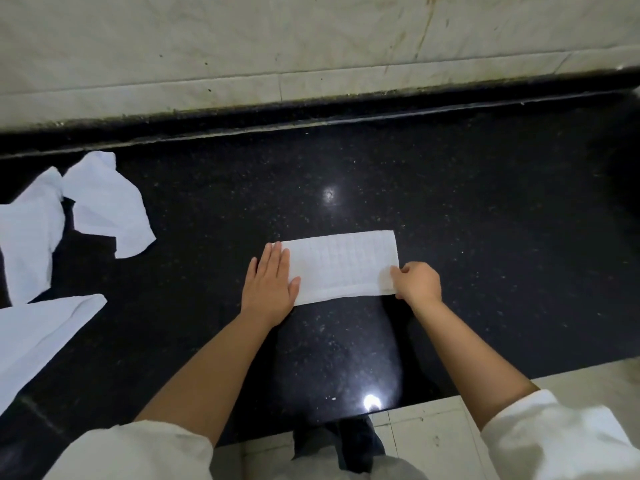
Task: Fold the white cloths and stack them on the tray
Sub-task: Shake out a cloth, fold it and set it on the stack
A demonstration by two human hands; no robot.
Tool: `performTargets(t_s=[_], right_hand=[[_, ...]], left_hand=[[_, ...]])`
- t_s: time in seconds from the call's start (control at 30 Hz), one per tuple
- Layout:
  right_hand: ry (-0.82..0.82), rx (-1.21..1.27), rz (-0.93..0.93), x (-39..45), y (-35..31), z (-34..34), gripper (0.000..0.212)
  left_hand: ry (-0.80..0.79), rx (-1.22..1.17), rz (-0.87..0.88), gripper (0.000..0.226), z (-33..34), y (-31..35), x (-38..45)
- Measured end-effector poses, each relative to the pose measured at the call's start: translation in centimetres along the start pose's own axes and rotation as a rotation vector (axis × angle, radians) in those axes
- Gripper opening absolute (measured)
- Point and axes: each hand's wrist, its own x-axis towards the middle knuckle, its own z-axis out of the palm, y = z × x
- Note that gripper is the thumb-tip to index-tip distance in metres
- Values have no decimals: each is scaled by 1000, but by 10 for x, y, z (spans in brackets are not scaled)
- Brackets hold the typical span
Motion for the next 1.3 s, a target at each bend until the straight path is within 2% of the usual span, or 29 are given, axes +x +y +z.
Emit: performTargets(t_s=[0.1,0.17,0.3,0.47,0.6,0.8,0.87,1.0,1.1,1.2,1.3], right_hand=[[-37,182,59,0,1,-8,35],[-6,235,18,-4,-3,-14,33],[91,177,-288,-31,-29,-12,22],[-8,-10,-597,-68,-65,36,6],[-138,-99,-623,-74,-78,86,11],[-163,-208,-585,-76,-84,116,11],[-201,-202,-609,-76,-83,115,7],[-271,-199,-687,-79,-70,94,28],[-127,-237,-742,-73,-48,68,29],[-60,-449,-782,-60,-28,54,36],[-77,-532,-851,-55,-19,61,32]], left_hand=[[6,-2,-1,60,0,-1,0],[7,-17,-1,59,0,-1,0],[34,-97,-15,59,-4,-5,-5],[142,-192,-144,56,-8,-29,-26],[178,-222,-261,54,-8,-57,-46],[224,-255,-282,50,2,-90,-71],[260,-282,-255,50,5,-93,-74],[311,-311,-180,49,11,-82,-67],[387,-290,-7,39,9,-64,-57],[474,-247,238,39,11,-44,-47],[349,-155,366,31,11,-32,-41]])
